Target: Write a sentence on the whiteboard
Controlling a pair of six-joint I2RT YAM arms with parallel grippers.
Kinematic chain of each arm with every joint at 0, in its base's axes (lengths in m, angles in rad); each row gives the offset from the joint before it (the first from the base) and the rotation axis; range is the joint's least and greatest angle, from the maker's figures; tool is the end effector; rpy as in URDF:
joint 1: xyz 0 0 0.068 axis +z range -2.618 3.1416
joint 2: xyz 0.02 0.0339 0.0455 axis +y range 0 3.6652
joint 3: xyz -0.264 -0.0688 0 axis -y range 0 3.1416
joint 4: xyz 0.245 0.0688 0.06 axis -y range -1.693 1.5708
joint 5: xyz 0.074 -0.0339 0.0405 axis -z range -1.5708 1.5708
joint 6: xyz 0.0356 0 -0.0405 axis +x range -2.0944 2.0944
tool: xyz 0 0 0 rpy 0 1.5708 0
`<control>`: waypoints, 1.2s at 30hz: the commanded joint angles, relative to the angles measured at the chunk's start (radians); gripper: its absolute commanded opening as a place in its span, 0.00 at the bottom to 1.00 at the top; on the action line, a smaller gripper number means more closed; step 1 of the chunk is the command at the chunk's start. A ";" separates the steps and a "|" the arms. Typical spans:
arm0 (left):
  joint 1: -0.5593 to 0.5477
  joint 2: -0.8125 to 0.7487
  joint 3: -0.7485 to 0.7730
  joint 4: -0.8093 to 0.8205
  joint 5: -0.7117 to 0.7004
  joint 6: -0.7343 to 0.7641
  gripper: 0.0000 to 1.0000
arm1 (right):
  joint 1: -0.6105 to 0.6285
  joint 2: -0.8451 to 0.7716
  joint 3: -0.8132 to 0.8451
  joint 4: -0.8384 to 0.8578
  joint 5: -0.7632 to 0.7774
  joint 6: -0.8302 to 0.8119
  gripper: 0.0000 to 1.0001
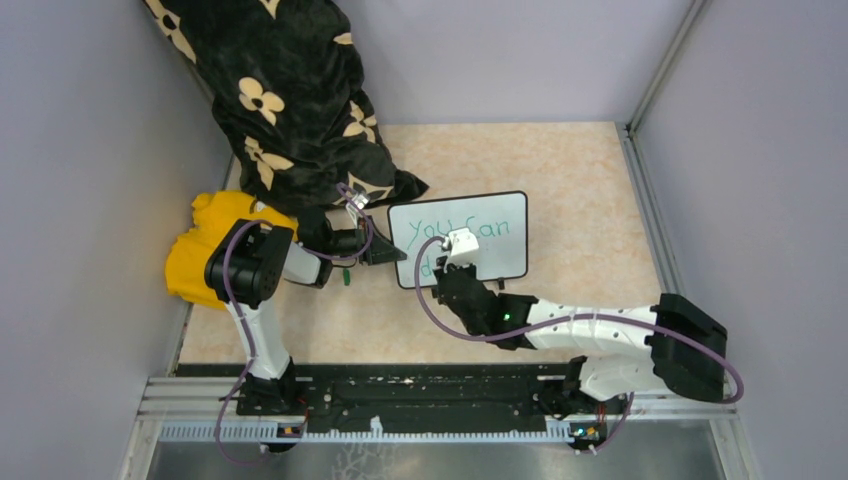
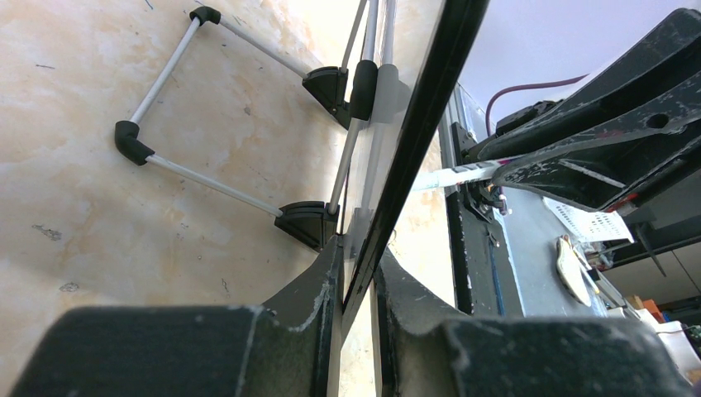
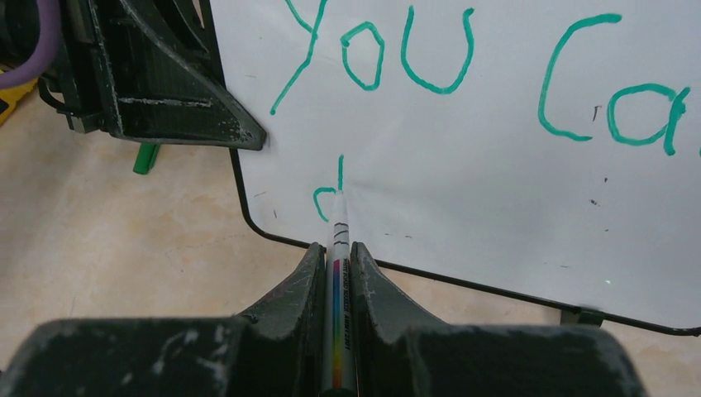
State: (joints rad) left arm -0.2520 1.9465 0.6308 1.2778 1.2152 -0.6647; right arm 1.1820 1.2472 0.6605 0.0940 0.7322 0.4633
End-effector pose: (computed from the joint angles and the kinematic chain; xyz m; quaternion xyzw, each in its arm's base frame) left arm 0.3046 -0.1129 0.1339 0.2664 0.6600 -0.6208 0.3287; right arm 0.1213 0.2333 0.2306 -0.1098 0.8148 0.1423 0.5512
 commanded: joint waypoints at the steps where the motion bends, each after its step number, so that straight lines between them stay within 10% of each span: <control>1: -0.003 0.000 0.008 -0.012 0.014 0.006 0.21 | -0.002 -0.030 0.006 0.051 0.029 -0.036 0.00; 36: -0.003 -0.001 0.012 -0.029 0.014 0.012 0.21 | -0.020 0.030 -0.061 0.014 0.017 0.053 0.00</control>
State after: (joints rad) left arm -0.2520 1.9465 0.6312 1.2713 1.2148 -0.6605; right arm 1.1690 1.2854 0.6182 0.1112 0.7311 0.4896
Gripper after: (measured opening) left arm 0.216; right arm 0.118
